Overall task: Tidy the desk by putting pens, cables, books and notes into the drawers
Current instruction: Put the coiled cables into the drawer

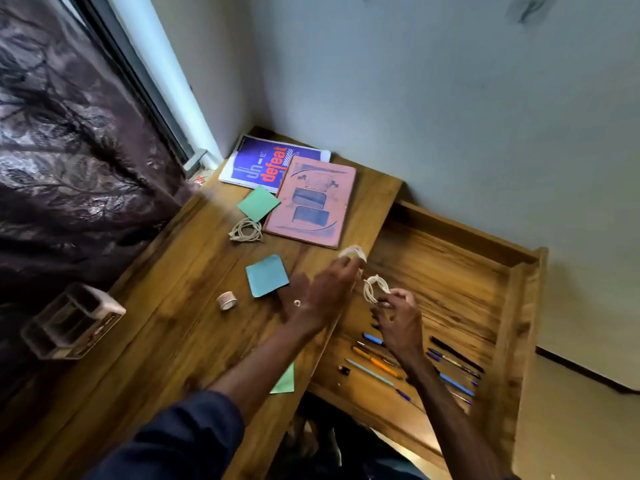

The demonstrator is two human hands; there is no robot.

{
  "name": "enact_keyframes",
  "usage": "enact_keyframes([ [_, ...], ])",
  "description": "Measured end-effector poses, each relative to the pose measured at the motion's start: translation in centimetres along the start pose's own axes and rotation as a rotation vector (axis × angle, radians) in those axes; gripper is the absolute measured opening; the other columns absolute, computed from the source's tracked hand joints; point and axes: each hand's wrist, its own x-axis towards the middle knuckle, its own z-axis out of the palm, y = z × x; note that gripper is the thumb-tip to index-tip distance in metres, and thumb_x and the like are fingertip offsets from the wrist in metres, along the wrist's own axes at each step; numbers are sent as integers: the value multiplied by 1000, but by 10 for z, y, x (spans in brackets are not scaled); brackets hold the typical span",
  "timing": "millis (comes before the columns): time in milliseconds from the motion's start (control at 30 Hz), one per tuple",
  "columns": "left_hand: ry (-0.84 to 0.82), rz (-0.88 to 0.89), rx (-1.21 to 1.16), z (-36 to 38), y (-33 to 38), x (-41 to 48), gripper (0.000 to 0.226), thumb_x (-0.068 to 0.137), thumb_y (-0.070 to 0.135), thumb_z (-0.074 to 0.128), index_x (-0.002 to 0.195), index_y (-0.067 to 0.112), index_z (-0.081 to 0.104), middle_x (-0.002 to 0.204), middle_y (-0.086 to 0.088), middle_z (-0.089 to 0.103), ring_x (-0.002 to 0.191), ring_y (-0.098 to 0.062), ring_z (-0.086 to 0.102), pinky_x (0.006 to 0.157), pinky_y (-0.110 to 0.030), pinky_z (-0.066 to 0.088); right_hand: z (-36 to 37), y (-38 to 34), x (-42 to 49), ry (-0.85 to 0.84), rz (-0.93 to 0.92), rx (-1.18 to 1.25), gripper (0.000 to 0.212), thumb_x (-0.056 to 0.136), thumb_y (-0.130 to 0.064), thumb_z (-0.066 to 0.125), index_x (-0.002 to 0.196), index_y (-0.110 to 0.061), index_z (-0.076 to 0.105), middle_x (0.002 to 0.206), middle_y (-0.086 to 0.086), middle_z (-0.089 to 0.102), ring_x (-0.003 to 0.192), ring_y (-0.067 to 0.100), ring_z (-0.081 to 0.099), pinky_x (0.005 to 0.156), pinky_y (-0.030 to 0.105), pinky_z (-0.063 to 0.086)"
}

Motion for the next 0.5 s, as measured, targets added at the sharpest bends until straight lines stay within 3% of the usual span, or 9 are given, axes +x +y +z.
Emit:
enact_keyframes([
  [133, -247, 138, 34, 66, 26, 2, 35, 88, 4, 63, 121, 14, 56, 122, -10, 61, 112, -32, 60, 82, -43, 57, -27, 50, 8, 6, 93, -88, 26, 79, -17, 83, 104, -20, 77, 107, 3, 60, 100, 20, 60, 87, 31, 50],
  [200, -352, 169, 77, 95, 28, 5, 42, 86, 0, 61, 126, 11, 54, 126, -14, 58, 120, -34, 56, 83, -47, 58, -36, 73, 18, -26, 141, -139, 25, 80, -18, 81, 105, -19, 77, 108, 4, 60, 103, 20, 59, 87, 28, 47],
  [333, -511, 111, 237, 133, 20, 19, 51, 92, -1, 55, 141, 9, 43, 133, -17, 54, 130, -34, 48, 84, -46, 58, -42, 106, 40, -64, 248, -176, 22, 80, -18, 80, 101, -21, 77, 110, 8, 64, 103, 21, 60, 85, 24, 42],
  [500, -634, 4, 314, 164, 1, 33, 58, 95, 4, 58, 147, 14, 37, 137, -16, 53, 137, -32, 42, 91, -46, 55, -48, 123, 63, -83, 231, -201, 20, 82, -19, 79, 102, -23, 75, 110, 3, 60, 104, 18, 56, 83, 23, 36],
])
